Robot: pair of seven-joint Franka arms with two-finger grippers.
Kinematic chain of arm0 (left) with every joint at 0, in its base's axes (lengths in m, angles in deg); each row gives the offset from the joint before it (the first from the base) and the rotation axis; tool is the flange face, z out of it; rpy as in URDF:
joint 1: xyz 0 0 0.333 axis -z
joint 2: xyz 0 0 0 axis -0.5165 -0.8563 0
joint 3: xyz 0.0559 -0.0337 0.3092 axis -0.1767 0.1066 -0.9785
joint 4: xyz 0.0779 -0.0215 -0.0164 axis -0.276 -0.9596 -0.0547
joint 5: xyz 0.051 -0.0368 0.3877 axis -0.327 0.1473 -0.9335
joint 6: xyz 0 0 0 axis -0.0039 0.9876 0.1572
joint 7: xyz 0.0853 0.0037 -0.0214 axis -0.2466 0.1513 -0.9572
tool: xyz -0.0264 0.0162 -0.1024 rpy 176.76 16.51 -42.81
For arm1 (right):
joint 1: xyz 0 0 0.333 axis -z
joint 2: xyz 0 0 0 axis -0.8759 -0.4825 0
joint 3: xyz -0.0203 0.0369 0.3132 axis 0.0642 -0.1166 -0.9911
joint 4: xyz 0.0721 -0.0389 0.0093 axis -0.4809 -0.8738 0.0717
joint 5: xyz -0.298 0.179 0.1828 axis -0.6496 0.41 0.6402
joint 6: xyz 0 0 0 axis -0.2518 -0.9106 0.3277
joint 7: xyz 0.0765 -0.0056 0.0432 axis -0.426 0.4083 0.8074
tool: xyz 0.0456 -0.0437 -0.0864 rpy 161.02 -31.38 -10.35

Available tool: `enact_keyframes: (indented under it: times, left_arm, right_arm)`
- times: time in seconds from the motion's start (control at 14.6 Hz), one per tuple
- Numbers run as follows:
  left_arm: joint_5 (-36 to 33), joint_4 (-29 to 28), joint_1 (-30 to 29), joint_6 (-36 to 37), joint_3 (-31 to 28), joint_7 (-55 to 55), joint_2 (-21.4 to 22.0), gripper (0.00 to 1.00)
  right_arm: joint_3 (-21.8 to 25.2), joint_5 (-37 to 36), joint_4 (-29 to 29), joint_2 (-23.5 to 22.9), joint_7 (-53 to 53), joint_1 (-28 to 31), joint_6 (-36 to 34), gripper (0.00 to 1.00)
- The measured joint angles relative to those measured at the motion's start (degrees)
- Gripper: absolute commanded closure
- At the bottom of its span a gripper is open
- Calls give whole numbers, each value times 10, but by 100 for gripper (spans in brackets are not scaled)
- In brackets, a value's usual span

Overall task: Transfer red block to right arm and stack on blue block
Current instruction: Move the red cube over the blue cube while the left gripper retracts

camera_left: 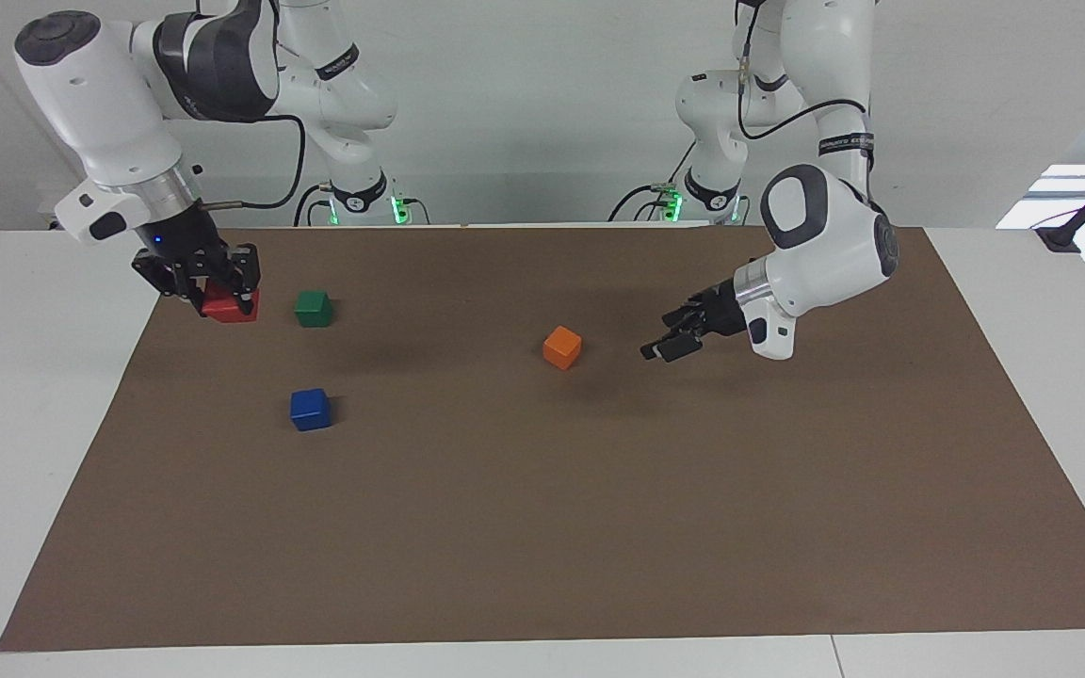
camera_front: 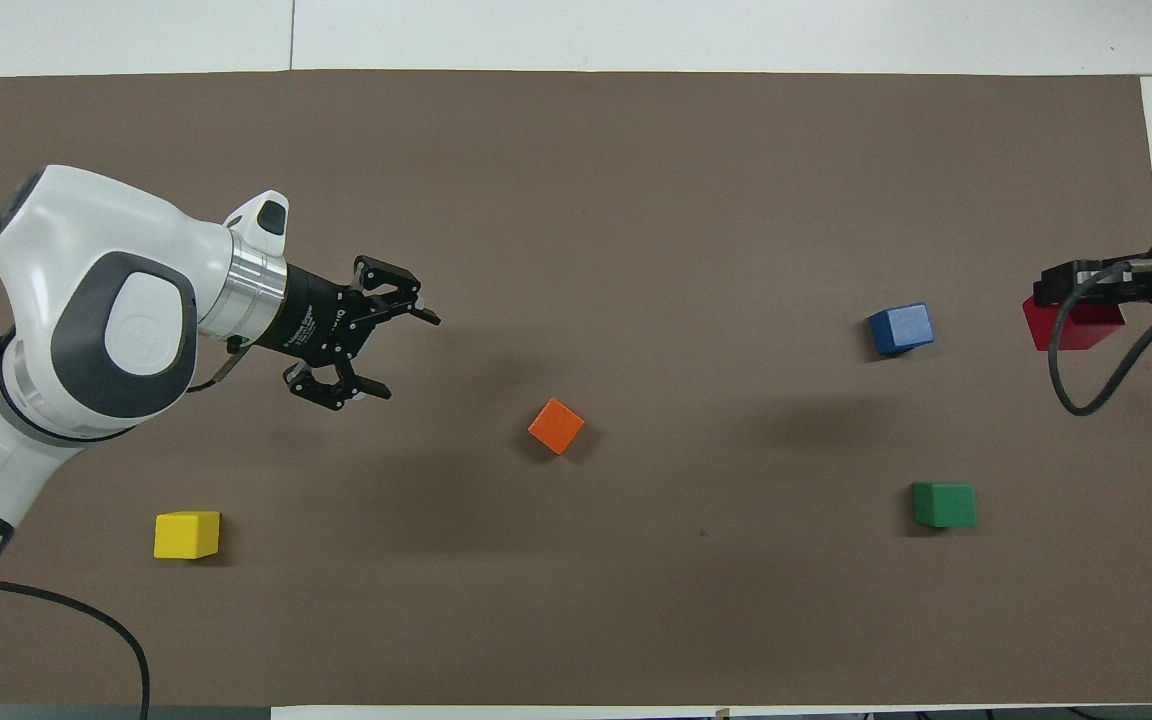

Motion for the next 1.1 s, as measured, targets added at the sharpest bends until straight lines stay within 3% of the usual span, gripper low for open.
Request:
enact_keyframes:
  times: [0.27,0.48,0.82,1.1]
  left_arm:
    - [-123,35,-17,50,0,58,0,0]
    - [-205,47,-31,75,-1,190,10,0]
    - [-275,49,-94,99,-4,403,40,0]
    - [-282,49,-118,99,-5,439,48,0]
  right_arm:
    - [0,-26,-23,-53,0,-2,118,100]
    - [0,-30,-59,-73,0,-8,201,100]
    - [-2,-30,-148,-56,-6,-48,310,100]
    - [-1,-30,-220,-24,-11,-51,368,100]
